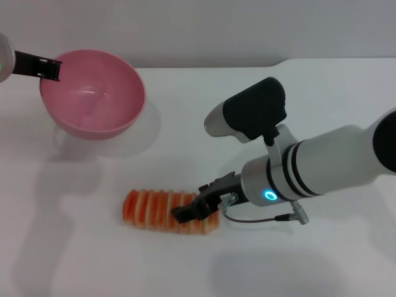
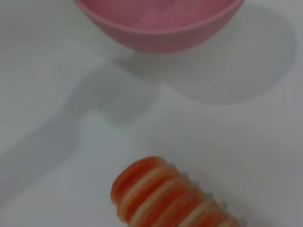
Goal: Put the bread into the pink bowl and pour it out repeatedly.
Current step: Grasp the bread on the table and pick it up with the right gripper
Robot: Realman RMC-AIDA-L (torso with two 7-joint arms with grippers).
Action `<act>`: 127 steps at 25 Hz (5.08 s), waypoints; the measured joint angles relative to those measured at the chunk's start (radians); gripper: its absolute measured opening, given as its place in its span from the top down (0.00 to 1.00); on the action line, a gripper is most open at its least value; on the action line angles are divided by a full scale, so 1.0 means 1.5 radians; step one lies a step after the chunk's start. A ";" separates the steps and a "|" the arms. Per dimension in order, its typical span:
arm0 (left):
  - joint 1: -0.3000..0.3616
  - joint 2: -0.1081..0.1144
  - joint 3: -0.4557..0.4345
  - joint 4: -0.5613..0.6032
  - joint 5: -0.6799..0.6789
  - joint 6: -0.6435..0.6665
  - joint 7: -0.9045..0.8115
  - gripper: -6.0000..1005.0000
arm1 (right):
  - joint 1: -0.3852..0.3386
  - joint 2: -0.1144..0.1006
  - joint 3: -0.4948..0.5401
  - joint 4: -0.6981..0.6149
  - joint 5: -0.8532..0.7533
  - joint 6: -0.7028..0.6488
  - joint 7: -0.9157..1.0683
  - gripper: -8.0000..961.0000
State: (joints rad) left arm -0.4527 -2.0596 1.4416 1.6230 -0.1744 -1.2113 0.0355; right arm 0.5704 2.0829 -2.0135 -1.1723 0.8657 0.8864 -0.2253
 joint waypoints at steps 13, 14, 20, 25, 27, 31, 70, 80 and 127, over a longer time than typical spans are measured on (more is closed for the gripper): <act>-0.003 0.000 0.001 0.000 0.000 0.001 -0.001 0.96 | 0.010 -0.004 0.001 0.031 0.044 0.006 -0.056 0.29; -0.003 0.000 0.001 0.000 0.000 0.001 -0.001 0.96 | 0.010 -0.004 0.000 0.028 0.040 0.011 -0.058 0.31; -0.004 0.000 0.002 0.001 0.000 0.003 0.000 0.96 | 0.006 -0.005 0.007 0.015 0.037 0.019 -0.058 0.44; -0.004 0.000 0.006 -0.001 0.000 0.005 0.001 0.96 | -0.012 -0.008 0.020 -0.039 0.023 0.040 -0.059 0.50; -0.003 0.000 0.007 -0.004 0.000 0.009 0.001 0.96 | -0.027 -0.007 0.038 -0.082 -0.002 0.060 -0.057 0.53; -0.005 0.000 0.008 -0.012 0.000 0.016 0.001 0.96 | -0.052 -0.006 0.070 -0.162 -0.024 0.096 -0.052 0.60; -0.028 -0.001 0.026 -0.039 -0.001 0.023 -0.003 0.96 | -0.025 -0.001 0.063 -0.057 -0.015 0.052 -0.034 0.22; -0.032 -0.001 0.027 -0.043 -0.001 0.023 -0.003 0.96 | -0.005 0.000 0.053 0.005 0.009 0.033 -0.038 0.22; -0.034 0.000 0.035 -0.046 0.004 0.030 -0.001 0.96 | 0.005 -0.006 0.026 -0.072 0.009 0.087 -0.043 0.54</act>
State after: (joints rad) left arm -0.5039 -2.0602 1.4939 1.5540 -0.1677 -1.1668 0.0340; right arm 0.5785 2.0735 -1.9742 -1.2797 0.8798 1.0175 -0.2894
